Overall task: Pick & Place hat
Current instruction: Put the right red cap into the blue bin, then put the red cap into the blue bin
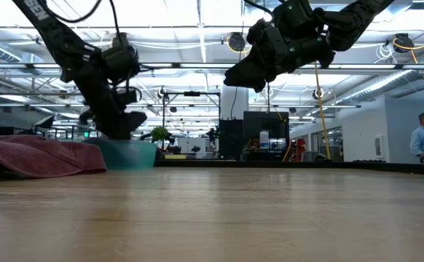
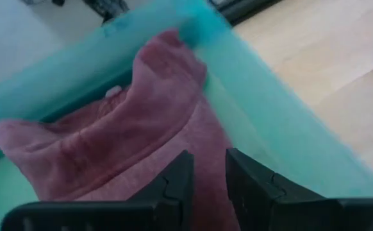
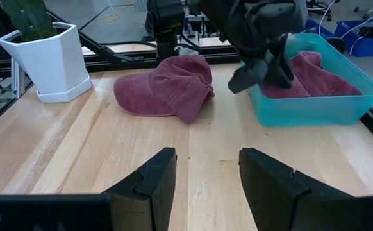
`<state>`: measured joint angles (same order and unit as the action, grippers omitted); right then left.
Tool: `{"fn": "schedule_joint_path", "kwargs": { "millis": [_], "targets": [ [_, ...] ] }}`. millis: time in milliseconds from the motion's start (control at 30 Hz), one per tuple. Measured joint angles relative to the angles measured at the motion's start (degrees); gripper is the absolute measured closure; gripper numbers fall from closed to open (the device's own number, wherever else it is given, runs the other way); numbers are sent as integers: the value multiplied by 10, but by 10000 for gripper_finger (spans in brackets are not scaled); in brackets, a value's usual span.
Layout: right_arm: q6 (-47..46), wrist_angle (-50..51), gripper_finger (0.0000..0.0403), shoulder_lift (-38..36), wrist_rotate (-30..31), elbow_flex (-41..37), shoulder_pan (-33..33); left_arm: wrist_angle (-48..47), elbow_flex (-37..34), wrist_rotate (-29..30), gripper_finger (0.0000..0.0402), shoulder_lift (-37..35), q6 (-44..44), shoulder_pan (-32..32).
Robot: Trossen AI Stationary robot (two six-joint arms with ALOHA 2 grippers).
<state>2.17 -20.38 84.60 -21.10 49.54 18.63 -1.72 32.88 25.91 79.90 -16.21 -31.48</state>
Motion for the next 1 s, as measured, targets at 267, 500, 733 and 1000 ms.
{"fn": "schedule_joint_path", "kwargs": {
  "millis": [267, 500, 733, 1000],
  "targets": [
    [0, -14, 248, 0, 0, -9, 0, -2, 0, 11, 312, 22, 7, -36],
    [-7, -71, 248, 0, 2, -36, 0, -30, 1, 56, 312, 21, 7, -41],
    [-15, -77, 248, 0, 2, -37, 0, -47, 0, 69, 312, 9, 16, -40],
    [-11, -76, 248, 0, 2, -37, 0, -52, -1, 36, 312, -107, 83, -6]
  ]
}}
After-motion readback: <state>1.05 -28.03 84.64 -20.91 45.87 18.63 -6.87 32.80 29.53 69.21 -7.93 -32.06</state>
